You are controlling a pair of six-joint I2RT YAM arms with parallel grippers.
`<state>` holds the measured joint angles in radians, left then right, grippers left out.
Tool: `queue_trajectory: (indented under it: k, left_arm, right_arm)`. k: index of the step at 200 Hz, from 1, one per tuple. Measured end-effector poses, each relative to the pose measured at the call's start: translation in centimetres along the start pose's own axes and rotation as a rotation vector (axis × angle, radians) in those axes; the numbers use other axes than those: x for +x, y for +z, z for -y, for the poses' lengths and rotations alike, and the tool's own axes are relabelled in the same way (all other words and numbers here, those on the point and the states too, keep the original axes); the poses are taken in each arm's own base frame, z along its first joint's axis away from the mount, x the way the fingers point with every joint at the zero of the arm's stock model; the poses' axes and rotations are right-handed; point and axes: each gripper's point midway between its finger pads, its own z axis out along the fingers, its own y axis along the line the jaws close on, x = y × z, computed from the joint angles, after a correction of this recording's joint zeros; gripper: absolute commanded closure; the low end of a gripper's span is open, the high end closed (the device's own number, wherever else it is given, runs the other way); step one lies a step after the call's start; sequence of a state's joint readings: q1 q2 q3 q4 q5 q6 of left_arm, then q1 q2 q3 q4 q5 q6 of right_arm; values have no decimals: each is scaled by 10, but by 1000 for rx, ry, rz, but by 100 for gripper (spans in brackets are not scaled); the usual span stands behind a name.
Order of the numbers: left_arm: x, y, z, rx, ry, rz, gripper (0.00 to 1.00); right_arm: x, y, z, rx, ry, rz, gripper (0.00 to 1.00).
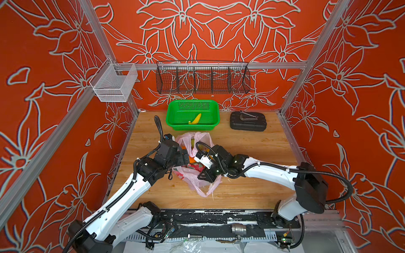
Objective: Untie the knot of the plastic bag and take out the fruit
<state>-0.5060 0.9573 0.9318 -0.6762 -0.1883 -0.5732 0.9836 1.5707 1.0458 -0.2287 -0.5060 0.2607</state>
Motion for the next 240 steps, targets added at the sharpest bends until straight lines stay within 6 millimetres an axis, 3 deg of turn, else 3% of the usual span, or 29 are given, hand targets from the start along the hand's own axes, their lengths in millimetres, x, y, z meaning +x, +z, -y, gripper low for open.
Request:
queue_trajectory:
  k: [30, 59, 90, 120, 151, 191, 212, 240]
  left_arm:
    - [5, 7, -1, -7, -1, -19, 6]
    - [9, 10, -3, -14, -2, -30, 6]
    - [14, 13, -5, -19, -6, -42, 6]
    - [26, 18, -10, -27, -9, -75, 5]
    - [38, 19, -15, -26, -16, -95, 6]
    - [41, 15, -17, -11, -24, -87, 6]
    - [41, 15, -17, -10, -24, -86, 6]
    - [41, 15, -17, -10, -25, -85, 6]
  right_arm:
    - [23, 11, -29, -48, -24, -50, 90]
    - [55, 25, -45, -75, -31, -109, 84]
    - [76, 39, -36, -7, -26, -177, 77]
    - [83, 40, -22, 69, -23, -206, 66]
    - [71, 30, -21, 107, -27, -158, 55]
    - [27, 4, -25, 187, -50, 3, 45]
    - [4, -9, -17, 265, -46, 99, 38]
    - [-19, -16, 0, 363, -10, 183, 38]
